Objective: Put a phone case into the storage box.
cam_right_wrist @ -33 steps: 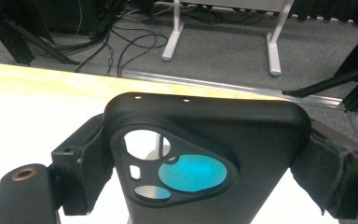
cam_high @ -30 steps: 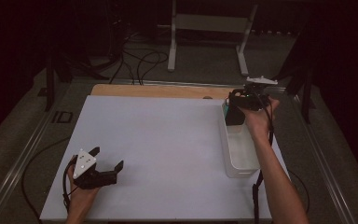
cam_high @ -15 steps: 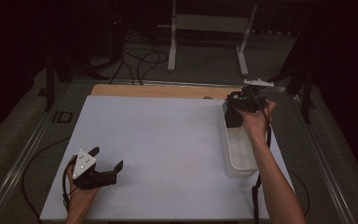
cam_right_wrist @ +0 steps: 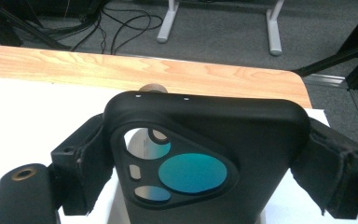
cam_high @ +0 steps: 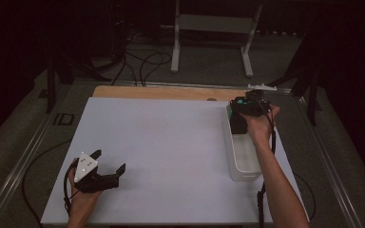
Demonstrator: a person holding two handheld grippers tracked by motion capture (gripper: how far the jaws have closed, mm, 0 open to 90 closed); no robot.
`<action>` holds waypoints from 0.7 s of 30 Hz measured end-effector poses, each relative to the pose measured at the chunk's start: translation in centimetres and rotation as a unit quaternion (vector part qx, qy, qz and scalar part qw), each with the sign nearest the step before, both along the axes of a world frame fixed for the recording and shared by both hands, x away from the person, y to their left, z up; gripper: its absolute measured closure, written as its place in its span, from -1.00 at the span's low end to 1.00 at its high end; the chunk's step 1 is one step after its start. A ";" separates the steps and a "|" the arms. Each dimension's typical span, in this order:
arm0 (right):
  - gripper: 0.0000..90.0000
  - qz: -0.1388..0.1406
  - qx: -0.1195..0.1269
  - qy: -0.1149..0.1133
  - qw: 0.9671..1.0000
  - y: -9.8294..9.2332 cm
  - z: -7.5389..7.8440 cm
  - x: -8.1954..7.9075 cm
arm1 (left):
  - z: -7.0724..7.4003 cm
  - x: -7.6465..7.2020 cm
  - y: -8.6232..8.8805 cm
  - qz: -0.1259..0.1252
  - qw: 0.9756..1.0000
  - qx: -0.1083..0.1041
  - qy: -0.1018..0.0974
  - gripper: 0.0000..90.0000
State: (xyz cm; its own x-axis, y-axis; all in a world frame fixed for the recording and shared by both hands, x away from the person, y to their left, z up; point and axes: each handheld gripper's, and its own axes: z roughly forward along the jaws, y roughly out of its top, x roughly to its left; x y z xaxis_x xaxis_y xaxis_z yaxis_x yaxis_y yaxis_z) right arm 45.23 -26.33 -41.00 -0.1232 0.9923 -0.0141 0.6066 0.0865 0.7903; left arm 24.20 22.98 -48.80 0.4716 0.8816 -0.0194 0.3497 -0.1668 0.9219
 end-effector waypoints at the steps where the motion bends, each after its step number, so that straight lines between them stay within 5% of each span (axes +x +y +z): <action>1: -0.70 0.000 -0.001 0.001 1.000 0.0 -0.1 0.0 | 0.0 0.0 0.0 0.000 1.000 0.000 0.000 -0.99; 21: -0.71 0.006 -0.003 0.014 1.000 0.4 -1.3 0.4 | -0.1 0.0 -0.1 -0.002 1.000 0.004 0.002 -0.99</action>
State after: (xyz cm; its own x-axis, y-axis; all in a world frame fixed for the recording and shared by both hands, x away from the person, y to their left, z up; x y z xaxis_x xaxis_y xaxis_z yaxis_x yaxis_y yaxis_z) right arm 45.66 -25.96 -42.32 -0.1357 0.9906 -0.0171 0.6267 0.0992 0.7729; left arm 24.23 22.84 -48.85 0.4757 0.8795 -0.0151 0.3528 -0.1750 0.9192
